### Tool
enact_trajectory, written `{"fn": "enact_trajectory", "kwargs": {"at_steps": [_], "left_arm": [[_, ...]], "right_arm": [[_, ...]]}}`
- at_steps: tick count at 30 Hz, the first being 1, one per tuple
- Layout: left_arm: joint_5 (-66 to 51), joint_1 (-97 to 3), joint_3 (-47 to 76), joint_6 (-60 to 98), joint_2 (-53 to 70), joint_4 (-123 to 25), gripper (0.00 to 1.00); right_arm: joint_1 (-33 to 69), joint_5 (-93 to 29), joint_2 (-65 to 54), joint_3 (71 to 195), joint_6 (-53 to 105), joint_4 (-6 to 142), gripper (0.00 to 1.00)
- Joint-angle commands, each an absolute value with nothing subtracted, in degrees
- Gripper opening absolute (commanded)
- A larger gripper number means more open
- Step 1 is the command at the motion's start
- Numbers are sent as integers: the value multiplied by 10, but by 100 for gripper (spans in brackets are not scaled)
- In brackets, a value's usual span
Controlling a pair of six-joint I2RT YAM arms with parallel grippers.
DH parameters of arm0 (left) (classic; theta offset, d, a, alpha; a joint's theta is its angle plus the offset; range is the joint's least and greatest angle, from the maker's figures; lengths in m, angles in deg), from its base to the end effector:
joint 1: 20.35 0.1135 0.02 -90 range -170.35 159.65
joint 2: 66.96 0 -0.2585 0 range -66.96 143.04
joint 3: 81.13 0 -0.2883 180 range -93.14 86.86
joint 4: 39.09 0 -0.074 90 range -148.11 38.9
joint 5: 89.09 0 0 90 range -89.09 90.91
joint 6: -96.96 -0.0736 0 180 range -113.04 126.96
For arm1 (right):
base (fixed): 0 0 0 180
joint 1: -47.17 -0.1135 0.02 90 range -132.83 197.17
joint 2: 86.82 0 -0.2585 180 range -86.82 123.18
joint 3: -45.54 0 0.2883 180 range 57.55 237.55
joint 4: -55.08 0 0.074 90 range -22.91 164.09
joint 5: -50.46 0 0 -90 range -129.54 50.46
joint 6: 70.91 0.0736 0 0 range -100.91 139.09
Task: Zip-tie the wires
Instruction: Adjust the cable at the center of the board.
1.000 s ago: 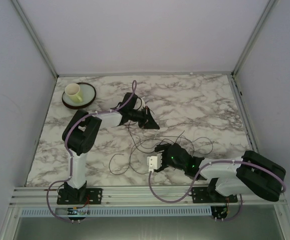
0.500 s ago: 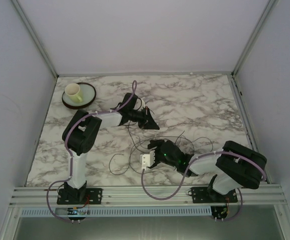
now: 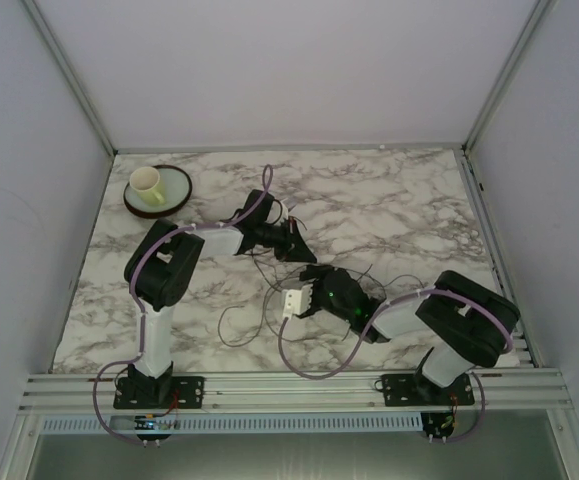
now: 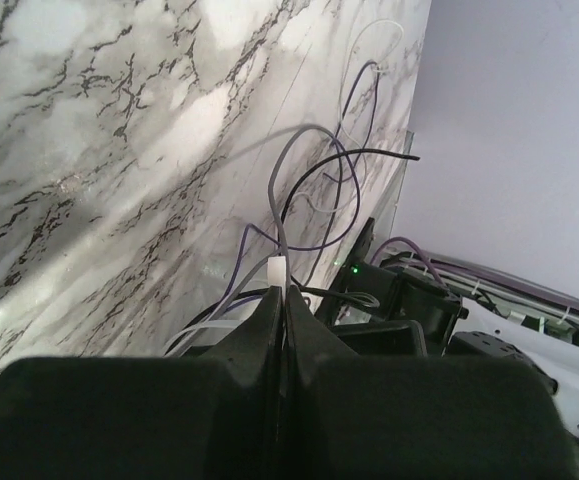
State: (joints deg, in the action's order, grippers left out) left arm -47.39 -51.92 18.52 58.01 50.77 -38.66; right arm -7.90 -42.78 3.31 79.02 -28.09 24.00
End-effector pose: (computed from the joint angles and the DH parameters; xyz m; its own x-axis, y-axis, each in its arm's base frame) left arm 0.3697 -0.2916 0.0934 -0.9882 0.0000 -0.1533 0.1402 0.4047 -0.9036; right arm 0.1821 0.2535 0.0675 0.4110 -0.6905 -0.5952 -0.7178 0.1574 -0.6782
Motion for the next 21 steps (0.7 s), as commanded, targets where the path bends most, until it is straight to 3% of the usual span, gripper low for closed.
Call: {"fn": "enact_trajectory", "kwargs": {"at_steps": [1,15,21], "left_arm": [[-489,-519,193,586,512,-382,0],[-469,-520,193,620,506,-357,0],[-469,-520,191,620,509,-357,0]], "right_arm": [[-58,-442,31,804,-276,239,65],[-70,-339,-180,793,-182,447,66],[-85,-264,-230,862,-24,587,61]]}}
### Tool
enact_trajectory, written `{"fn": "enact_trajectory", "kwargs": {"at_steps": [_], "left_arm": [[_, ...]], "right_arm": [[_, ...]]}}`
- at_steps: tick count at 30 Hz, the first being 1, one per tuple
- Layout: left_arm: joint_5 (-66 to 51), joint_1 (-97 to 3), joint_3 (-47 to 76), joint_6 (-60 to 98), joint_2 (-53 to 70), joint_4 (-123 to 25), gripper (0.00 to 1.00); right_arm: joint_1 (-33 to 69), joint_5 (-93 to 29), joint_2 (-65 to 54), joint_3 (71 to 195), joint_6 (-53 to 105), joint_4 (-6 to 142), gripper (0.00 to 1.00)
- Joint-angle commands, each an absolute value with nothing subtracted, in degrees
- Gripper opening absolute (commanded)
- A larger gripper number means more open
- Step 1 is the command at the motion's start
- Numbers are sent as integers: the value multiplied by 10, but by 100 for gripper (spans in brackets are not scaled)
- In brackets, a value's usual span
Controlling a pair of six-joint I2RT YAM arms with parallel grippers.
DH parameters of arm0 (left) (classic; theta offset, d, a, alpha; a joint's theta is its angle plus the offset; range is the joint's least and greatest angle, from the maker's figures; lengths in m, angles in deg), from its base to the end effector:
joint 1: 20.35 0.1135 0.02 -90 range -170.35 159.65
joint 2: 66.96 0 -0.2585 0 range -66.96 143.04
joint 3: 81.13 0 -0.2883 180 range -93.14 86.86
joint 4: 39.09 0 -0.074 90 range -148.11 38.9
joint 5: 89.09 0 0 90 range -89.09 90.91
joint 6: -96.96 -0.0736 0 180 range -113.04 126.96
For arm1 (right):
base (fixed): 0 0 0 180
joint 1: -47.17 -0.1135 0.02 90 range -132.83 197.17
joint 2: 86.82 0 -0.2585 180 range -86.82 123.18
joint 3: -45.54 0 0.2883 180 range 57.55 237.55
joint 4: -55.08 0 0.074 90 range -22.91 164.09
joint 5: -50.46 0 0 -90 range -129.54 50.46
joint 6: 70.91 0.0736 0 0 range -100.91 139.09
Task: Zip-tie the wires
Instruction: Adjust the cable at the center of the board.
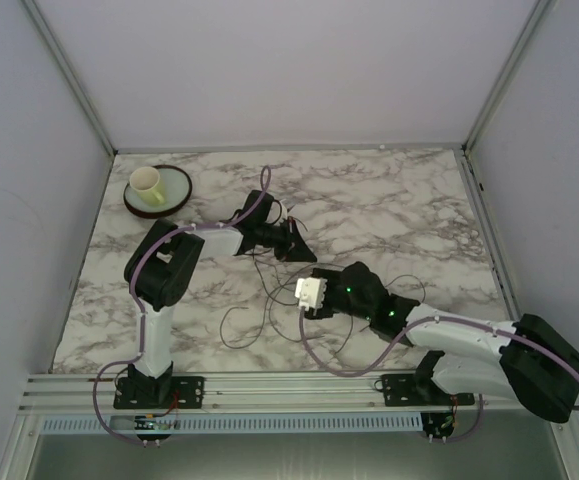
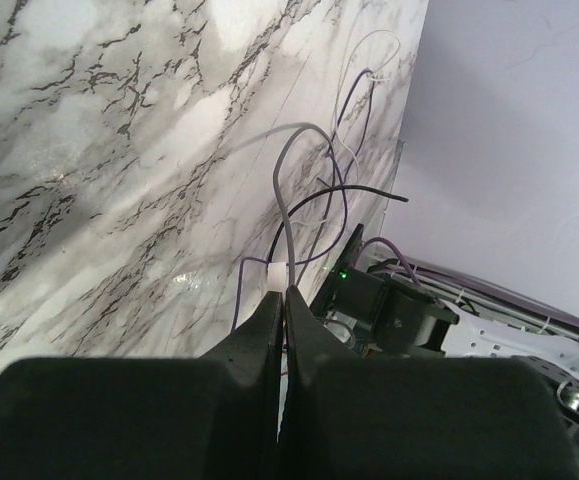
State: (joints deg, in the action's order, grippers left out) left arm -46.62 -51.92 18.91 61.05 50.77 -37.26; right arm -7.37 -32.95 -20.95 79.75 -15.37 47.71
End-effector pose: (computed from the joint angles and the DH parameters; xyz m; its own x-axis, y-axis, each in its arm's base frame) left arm 0.3706 -0.2914 0.0931 -0.9917 -0.0325 -0.1242 0.1007 0.4029 -0.9097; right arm 0.1636 0.2442 0.1376 0.2954 -0.5541 -0.7782 -0.8522 0.2153 -0.4768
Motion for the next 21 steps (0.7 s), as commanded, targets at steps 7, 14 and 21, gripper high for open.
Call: {"fn": "enact_trajectory", "kwargs": {"at_steps": [7,14,21], "left_arm": [[-466,-520,191,620,509,-357,0],[-466,-521,198,619,508,-357,0],[-465,-522,199,616,505,-359,0]], "right_arm": [[-107,-286,-234,931,202,705,56],[-105,-296,-183,943,298,739,54],[-90,-230,-101,973,312,784,37]]}}
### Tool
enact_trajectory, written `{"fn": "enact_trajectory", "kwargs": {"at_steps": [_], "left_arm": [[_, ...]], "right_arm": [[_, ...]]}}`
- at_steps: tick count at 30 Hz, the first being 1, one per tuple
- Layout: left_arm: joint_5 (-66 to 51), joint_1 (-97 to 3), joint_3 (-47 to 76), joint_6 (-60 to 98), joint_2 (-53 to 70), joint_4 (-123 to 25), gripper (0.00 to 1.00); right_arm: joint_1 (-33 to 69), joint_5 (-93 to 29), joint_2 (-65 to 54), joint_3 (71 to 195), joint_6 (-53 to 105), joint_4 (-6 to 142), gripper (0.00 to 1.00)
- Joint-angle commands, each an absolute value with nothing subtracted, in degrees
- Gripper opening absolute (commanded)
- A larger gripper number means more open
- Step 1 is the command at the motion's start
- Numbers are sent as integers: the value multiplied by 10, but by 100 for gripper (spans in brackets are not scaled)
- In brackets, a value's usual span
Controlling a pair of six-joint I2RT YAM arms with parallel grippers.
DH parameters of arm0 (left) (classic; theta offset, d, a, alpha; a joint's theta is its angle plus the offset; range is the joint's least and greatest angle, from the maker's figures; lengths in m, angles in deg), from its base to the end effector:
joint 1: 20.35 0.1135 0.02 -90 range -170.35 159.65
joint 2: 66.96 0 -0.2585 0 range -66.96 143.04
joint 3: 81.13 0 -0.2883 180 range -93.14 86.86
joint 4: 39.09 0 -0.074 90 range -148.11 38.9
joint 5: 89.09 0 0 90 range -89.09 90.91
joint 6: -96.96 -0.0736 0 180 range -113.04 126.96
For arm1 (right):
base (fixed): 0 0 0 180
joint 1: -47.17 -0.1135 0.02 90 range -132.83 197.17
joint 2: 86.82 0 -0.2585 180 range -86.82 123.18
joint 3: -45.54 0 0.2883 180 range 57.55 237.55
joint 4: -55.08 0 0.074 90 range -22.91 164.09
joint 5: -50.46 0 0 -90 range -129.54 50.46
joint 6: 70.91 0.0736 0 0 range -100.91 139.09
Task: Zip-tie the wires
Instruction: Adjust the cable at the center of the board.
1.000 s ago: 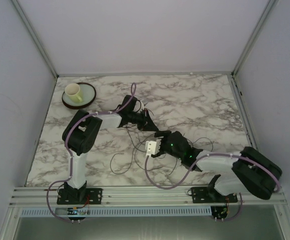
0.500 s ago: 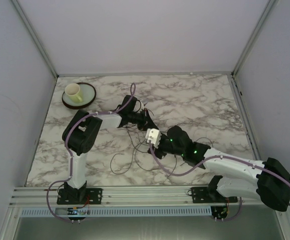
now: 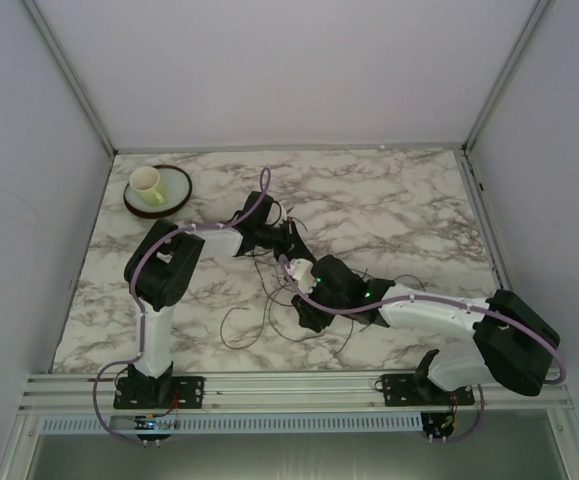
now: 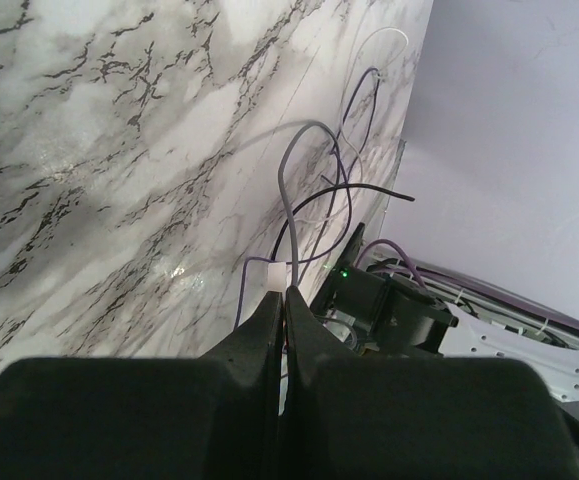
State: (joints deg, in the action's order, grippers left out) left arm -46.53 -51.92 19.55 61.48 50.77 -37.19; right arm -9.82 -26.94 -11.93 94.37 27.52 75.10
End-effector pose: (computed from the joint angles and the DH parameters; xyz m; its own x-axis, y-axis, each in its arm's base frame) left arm 0.3684 -0.2900 0.0896 -0.9933 -0.0361 -0.1097 0.0855 0.4082 -0.9089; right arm 0.1569 0.2710 0.1314 -0.5202 -0.5382 -0.6631 -0.8336 0.4890 0.2571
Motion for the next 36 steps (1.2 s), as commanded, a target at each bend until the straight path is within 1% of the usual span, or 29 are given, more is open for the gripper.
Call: {"fn": "enact_trajectory", "kwargs": {"at_steps": [1,11,18,24,27,31,34,36], "left_arm": [[-466,-522,199,616,505,-360,0],[-471,-522,202,604,506,-374,0],[-478,-522,199,602,510,-375,0],[-484,-523,196,601,515,-374,0],[-486,-523,195,601,516,-374,0],[-484,-523,194,603,516,-374,0],[-483,-523,194,607,515,-369,0],[-481,-523,194,610,514,-369,0]], "right_arm": [[-86,-234,-98,970,319,787,37],[-10,-354,-82,975,353,828,38],[51,-444,-49,1027,309,838,38],[82,-521,-14,1079,258,845,39],[88,-499,-8,1090,231,842,39],[79,-424,-4,1081,213,842,39],[71,-386,-11,1067,217,849,40],[69,-373,-26,1058,227,857,42]]}}
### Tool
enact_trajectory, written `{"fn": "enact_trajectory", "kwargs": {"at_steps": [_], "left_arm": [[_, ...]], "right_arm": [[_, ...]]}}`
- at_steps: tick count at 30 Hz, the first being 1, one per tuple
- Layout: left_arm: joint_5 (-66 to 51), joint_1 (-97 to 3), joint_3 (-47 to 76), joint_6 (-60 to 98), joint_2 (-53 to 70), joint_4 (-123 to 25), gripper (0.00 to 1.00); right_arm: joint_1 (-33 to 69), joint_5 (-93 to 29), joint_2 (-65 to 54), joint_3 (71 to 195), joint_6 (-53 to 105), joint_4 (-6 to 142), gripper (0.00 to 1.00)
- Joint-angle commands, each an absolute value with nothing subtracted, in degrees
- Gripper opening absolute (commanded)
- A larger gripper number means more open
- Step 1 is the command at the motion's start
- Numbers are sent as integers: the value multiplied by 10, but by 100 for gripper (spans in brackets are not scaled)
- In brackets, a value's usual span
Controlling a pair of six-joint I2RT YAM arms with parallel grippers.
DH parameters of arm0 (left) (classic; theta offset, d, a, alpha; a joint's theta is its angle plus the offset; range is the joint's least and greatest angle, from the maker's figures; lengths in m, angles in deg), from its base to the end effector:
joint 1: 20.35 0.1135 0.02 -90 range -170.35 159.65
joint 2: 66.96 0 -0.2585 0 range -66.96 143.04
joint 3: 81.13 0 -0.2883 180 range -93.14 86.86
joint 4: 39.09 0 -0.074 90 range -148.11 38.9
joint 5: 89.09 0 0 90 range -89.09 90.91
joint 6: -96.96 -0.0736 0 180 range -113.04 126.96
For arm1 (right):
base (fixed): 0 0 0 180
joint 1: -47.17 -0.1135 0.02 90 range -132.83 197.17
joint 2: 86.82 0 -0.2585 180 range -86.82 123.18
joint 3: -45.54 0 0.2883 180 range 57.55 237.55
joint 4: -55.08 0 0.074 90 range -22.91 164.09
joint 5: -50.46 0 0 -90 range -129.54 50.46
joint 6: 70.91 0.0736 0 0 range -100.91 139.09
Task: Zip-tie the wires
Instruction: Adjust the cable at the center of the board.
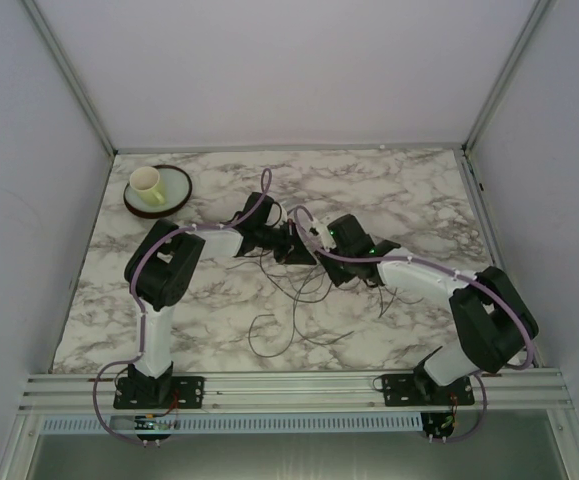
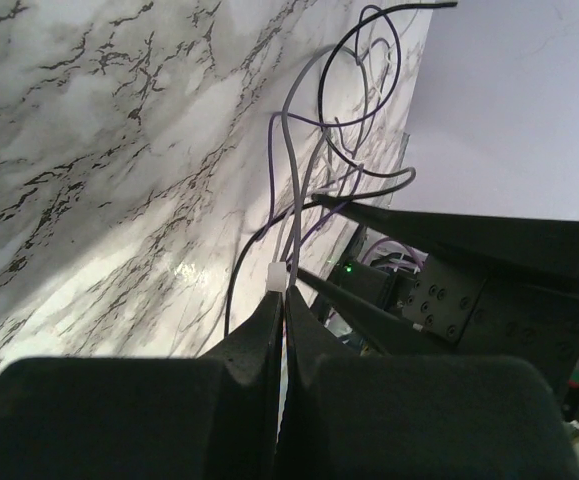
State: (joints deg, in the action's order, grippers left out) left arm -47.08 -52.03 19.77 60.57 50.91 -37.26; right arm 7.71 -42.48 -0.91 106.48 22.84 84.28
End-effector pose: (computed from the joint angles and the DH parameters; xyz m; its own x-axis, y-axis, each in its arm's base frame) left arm 0.3663 -0.2903 0.0874 -0.9932 -0.0202 -0.1147 0.0967 0.4069 -0.9083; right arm 0.2721 0.2191 0.1300 -0.6646 -0.4625 -0.5868 -0.5693 0.8221 -0.0032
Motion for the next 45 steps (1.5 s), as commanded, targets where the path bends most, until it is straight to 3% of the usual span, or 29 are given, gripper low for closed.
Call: {"fn": "enact_trajectory", "kwargs": {"at_steps": [1,12,24,34,45], "left_arm": [[-479,-523,194,611,515,-368,0],[-474,-523,181,620,529,-360,0],[-472,-523,170,604,532,-379,0],[-466,-522,163,594,527,-395,0],[-462,-523,165,589,524,-401,0]], "right_arm": [[69,-367,-37,1054,232,861,43],[65,-306,-124,1056,343,945,49],[-30,-217,-158,988,463,994,52],[-51,-212,-133,973,460,1011,54],[-58,-296,-118,1016,391,1017,59]]}}
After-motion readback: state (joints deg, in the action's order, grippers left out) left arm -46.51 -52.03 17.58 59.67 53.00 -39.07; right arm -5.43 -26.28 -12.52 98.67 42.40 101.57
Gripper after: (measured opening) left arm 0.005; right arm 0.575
